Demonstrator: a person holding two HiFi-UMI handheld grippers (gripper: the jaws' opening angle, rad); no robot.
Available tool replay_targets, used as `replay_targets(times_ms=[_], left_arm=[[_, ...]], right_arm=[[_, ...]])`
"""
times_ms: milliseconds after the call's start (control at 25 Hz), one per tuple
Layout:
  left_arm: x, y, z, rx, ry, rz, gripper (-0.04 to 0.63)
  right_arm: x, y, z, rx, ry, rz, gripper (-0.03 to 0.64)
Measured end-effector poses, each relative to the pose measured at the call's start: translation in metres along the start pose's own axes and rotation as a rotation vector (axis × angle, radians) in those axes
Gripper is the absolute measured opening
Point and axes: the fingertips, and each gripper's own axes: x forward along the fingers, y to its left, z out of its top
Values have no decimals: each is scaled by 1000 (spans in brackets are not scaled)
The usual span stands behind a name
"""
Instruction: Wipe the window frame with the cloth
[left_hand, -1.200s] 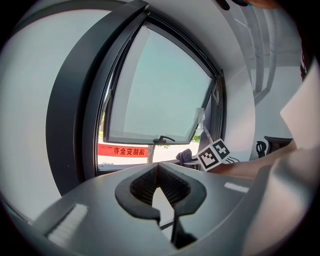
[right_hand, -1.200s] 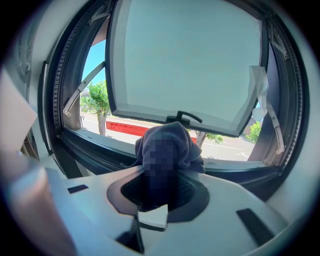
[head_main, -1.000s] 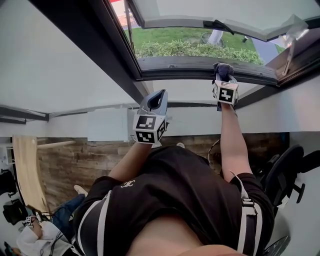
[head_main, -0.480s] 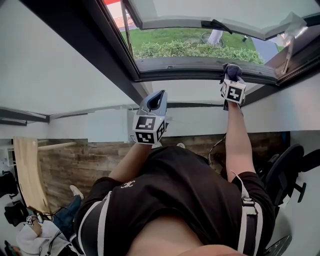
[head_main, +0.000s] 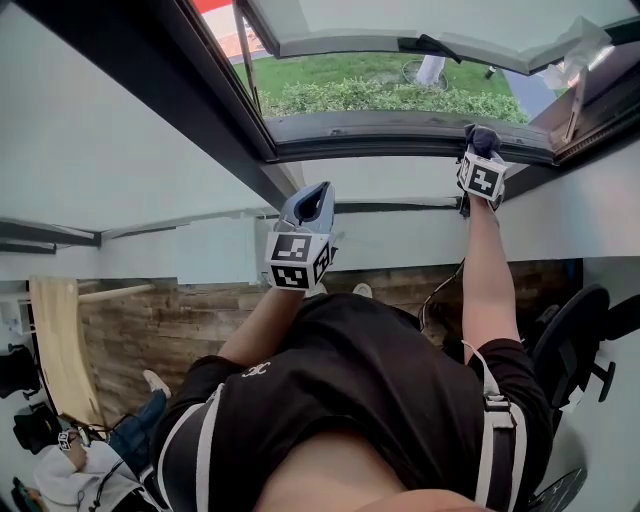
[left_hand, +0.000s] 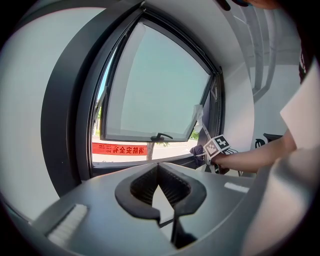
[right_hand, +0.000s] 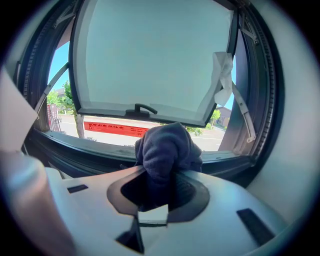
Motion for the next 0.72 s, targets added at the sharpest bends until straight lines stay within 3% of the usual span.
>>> replay_targets(times_ms=[360,720], left_arm=[[4,-5,-5,7,19,-7,9],[14,-12,-9,3,31,-17,9]], right_arm=[[2,-42,9,-82,33,-89,87],[11,-84,3,-86,72,-148,77]])
